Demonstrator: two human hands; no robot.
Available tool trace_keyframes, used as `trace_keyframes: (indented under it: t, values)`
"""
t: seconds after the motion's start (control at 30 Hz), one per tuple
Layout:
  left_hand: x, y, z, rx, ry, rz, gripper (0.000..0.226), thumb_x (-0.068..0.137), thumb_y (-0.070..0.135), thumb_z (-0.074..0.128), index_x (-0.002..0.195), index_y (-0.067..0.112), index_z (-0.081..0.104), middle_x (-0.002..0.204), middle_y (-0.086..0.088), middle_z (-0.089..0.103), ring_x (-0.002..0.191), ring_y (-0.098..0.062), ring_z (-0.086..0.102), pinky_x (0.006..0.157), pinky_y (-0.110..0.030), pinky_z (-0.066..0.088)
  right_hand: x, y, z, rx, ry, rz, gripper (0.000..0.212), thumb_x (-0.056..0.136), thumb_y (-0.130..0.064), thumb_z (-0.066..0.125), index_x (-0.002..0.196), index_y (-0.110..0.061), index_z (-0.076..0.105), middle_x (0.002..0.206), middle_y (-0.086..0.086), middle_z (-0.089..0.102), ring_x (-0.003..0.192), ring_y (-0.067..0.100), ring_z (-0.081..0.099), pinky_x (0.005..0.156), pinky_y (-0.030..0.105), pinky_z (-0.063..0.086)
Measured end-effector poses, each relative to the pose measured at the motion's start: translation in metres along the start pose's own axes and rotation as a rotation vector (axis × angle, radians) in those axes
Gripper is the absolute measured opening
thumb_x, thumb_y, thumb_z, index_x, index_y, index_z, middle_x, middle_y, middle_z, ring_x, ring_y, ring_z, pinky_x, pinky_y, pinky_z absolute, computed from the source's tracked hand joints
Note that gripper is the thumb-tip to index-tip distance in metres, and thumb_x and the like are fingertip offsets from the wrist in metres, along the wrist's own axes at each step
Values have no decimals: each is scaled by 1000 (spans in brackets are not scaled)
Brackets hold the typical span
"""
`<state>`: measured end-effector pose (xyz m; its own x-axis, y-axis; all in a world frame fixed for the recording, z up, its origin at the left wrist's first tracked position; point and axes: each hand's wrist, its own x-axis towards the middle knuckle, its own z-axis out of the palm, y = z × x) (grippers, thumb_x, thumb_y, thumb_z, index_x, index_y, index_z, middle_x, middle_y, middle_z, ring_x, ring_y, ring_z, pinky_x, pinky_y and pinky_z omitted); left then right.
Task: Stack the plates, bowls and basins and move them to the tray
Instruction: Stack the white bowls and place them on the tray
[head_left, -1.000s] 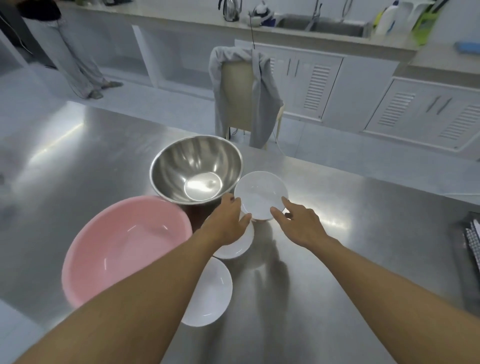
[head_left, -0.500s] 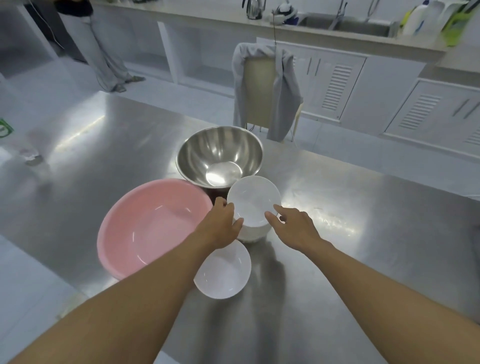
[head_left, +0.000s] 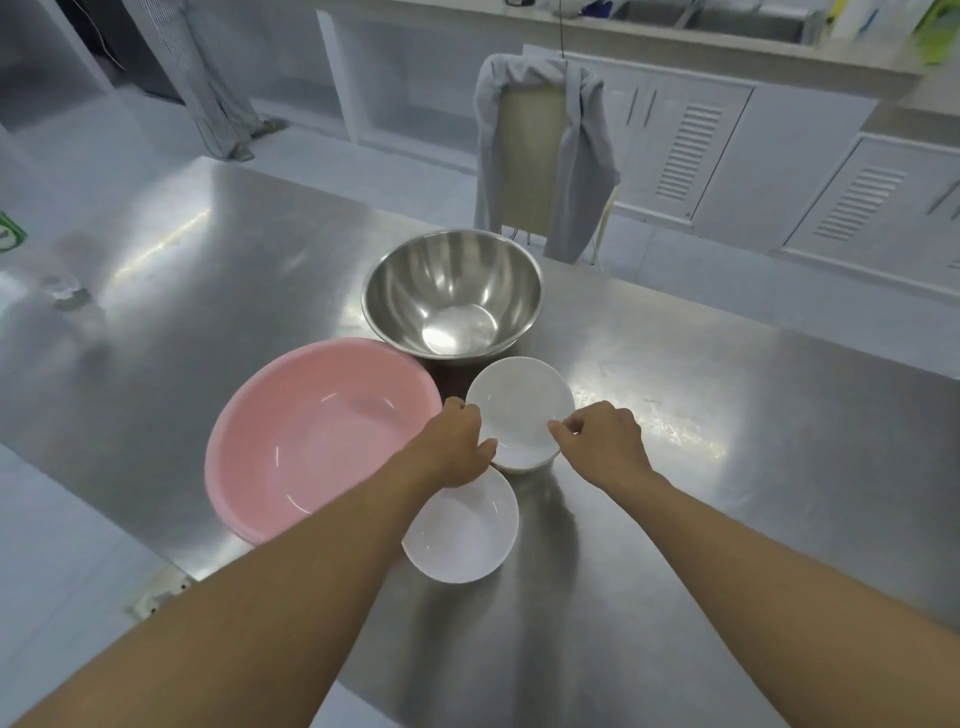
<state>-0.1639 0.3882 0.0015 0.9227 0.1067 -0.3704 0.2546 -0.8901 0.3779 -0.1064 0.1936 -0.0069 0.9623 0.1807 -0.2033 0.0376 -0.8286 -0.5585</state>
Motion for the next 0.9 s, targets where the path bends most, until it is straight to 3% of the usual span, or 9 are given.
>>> trace_keyframes:
  t: [0.13,0.27,0.43,0.6,0.77,0.9]
  values:
    - [6,2,1,-23,16,11,37,95,33,52,118,3,50,123,-14,50,110,-31,53,95,-41,45,5,-1,-1,-17,-5,44,34,86,-27,62,64,-2,69,63,11,67,67,29,61,60,35,51]
    - [8,4,2,-35,29,-5,41,95,33,52,126,7,45,120,-12,45,107,-34,54,95,-43,46,8,1,2,28,1,76,16,85,-27,64,86,-12,59,87,5,67,85,30,61,69,35,50]
    - [11,6,2,-48,62,-9,45,96,33,52,132,8,42,123,-12,42,106,-36,55,95,-46,46,14,2,3,63,-25,91,39,92,-21,51,130,-19,47,102,12,68,98,34,60,73,36,48]
    - [12,8,1,-73,61,-29,51,95,34,52,138,10,38,125,-11,42,109,-37,55,95,-45,46,19,1,3,18,-32,81,27,89,-16,49,109,-10,66,97,10,70,90,32,61,73,34,48]
    - [15,9,5,-152,19,-54,54,92,33,57,137,12,38,129,-11,47,116,-34,53,97,-43,45,21,6,12,34,-110,113,36,93,-18,52,128,-12,57,117,11,64,105,32,60,80,33,46]
    - [14,14,3,-266,43,-97,52,89,33,59,133,11,43,129,-9,48,115,-29,51,97,-42,45,20,7,13,52,-138,129,31,92,-15,46,119,-7,59,114,16,64,100,37,62,77,36,51]
